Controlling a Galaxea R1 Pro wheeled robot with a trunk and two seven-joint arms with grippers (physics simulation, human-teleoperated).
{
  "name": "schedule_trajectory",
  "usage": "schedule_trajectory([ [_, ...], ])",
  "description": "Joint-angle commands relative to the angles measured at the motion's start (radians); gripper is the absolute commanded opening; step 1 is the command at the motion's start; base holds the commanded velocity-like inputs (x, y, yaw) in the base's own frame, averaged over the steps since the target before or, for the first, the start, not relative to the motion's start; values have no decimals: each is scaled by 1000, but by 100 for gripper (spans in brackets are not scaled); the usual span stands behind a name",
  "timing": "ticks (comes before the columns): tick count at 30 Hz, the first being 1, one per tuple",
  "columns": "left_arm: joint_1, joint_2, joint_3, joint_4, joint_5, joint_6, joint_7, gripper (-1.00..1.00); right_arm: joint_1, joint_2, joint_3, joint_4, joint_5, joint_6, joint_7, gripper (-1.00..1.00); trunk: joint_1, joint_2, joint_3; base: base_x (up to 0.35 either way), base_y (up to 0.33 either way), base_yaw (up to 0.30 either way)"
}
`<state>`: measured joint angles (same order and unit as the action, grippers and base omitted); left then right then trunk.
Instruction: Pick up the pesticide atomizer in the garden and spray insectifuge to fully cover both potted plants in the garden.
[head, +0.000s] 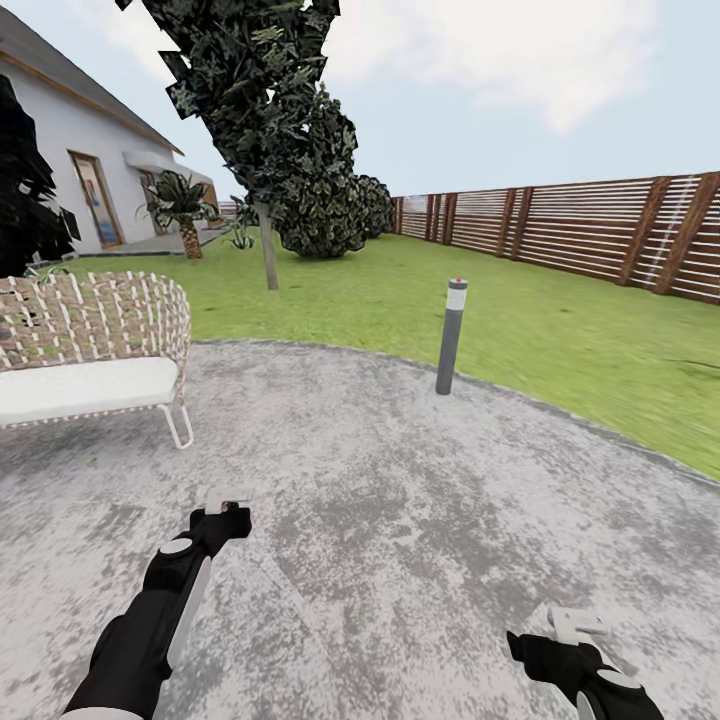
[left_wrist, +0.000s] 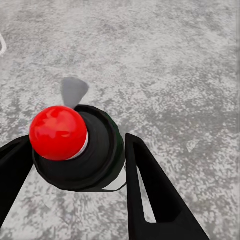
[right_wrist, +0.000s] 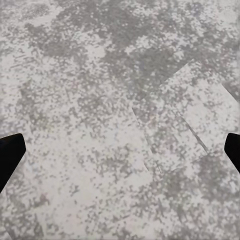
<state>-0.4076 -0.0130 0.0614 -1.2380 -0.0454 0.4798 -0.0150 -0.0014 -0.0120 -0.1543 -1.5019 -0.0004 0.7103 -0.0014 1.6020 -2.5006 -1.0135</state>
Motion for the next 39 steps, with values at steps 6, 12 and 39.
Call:
schedule_trajectory([
  [6, 0, -1, 2, -2, -5, 5, -2, -100, 0, 0, 1, -1, 0, 5, 0, 100, 0, 0, -1, 0, 0, 72],
  [12, 0, -1, 2, -1, -4, 5, -2, -100, 0, 0, 1, -1, 0, 5, 0, 100, 0, 0, -1, 44, 0, 239],
  [39, 0, -7, 2, -1, -2, 5, -2, -100, 0, 0, 1, 0, 0, 4, 0, 100, 0, 0, -1, 326, 0, 170],
])
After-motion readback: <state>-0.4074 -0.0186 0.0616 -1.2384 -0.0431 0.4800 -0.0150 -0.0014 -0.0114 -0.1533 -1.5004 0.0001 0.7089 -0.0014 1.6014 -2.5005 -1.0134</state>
